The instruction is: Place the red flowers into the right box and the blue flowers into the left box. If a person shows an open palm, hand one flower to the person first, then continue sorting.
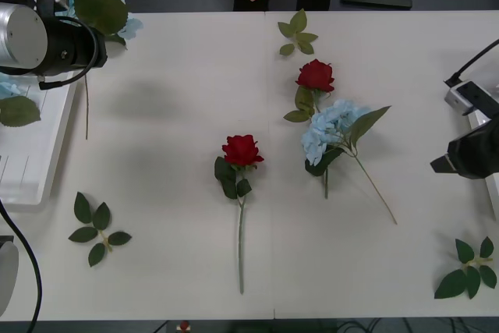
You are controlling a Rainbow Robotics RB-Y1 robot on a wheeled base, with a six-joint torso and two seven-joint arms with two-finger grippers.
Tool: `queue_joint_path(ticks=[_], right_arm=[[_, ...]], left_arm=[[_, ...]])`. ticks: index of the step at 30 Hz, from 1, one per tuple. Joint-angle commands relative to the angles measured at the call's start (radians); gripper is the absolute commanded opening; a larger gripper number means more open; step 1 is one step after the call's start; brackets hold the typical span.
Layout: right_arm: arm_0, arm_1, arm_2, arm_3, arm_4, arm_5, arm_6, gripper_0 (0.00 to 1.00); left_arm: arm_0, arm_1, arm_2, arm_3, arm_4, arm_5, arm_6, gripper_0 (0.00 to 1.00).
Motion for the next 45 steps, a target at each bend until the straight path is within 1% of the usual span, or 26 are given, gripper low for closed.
queue_joint_path(ticks=[1, 3, 6, 11, 14, 18, 22, 26, 38, 45], right_arm=[[-0.072, -0.007, 0.099, -0.025, 0.053, -0.052, -0.115, 1.0], [-0.097, -0.004, 0.155, -0.024, 0.086, -0.069, -0.152, 1.0], [-0.132, 0.021, 0.208, -0.014, 0.119, -0.074, -0.183, 1.0], [-0.166, 0.068, 0.239, 0.033, 0.13, -0.072, -0.172, 1.0], [-0.209, 0.093, 0.296, 0.073, 0.159, -0.075, -0.172, 1.0], [-0.269, 0.12, 0.374, 0.144, 0.182, -0.12, -0.175, 1.0], [-0.301, 0.15, 0.42, 0.219, 0.185, -0.174, -0.165, 1.0], [-0.325, 0.156, 0.474, 0.253, 0.207, -0.201, -0.161, 1.0], [-0.336, 0.186, 0.526, 0.329, 0.218, -0.244, -0.148, 1.0], [-0.348, 0.234, 0.53, 0.383, 0.221, -0.249, -0.129, 1.0]], left_arm=[[-0.005, 0.007, -0.001, -0.034, 0.008, -0.001, -0.022, 0.0], [-0.005, 0.007, -0.001, -0.034, 0.011, -0.001, -0.022, 0.0], [-0.005, 0.007, -0.001, -0.034, 0.011, -0.001, -0.02, 0.0], [-0.005, 0.007, -0.001, -0.034, 0.013, -0.001, -0.022, 0.0], [-0.005, 0.007, -0.001, -0.034, 0.016, -0.001, -0.02, 0.0], [-0.005, 0.007, 0.0, -0.036, 0.019, -0.001, -0.02, 0.0], [-0.005, 0.007, -0.001, -0.036, 0.022, -0.001, -0.019, 0.0], [-0.005, 0.007, 0.0, -0.036, 0.024, -0.001, -0.019, 0.0], [-0.005, 0.007, 0.004, -0.036, 0.03, -0.001, -0.019, 0.0], [-0.005, 0.007, 0.004, -0.036, 0.028, -0.001, -0.017, 0.0]])
